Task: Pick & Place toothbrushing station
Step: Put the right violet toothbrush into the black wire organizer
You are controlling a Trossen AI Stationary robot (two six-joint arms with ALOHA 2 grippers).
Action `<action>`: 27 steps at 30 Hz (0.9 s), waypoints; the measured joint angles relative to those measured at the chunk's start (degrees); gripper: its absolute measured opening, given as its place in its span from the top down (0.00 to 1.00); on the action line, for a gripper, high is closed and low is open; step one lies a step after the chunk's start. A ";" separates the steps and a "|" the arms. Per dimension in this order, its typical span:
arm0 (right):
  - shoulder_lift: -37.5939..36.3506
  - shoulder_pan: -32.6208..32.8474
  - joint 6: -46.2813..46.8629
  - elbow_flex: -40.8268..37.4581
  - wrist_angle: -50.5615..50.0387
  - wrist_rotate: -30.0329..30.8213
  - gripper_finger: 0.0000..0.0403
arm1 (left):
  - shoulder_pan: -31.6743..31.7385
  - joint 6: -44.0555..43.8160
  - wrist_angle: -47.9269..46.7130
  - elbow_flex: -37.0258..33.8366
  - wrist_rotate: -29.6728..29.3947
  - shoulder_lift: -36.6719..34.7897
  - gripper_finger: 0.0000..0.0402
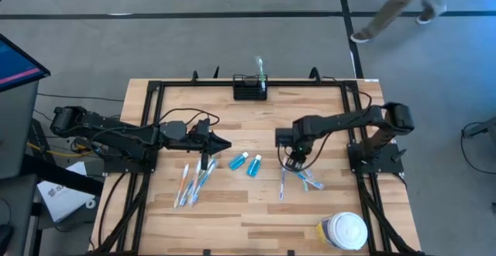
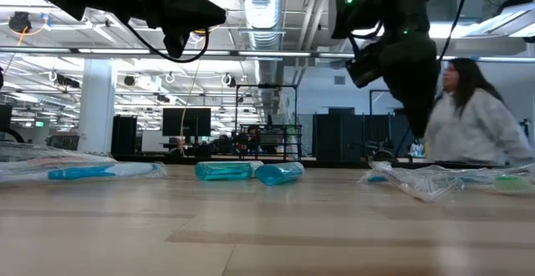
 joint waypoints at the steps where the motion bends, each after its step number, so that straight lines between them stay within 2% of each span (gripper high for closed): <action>1: -0.06 0.80 1.07 -0.31 0.20 0.22 0.71 | 0.01 0.00 -0.03 0.00 0.00 0.00 0.93; 17: -6.80 12.44 21.32 -12.93 12.37 3.48 0.71 | 0.01 -0.48 0.35 0.00 0.00 0.00 0.93; 27: -6.69 15.54 27.59 -15.79 13.87 11.65 0.71 | 0.00 -1.53 1.08 0.00 0.00 0.00 0.93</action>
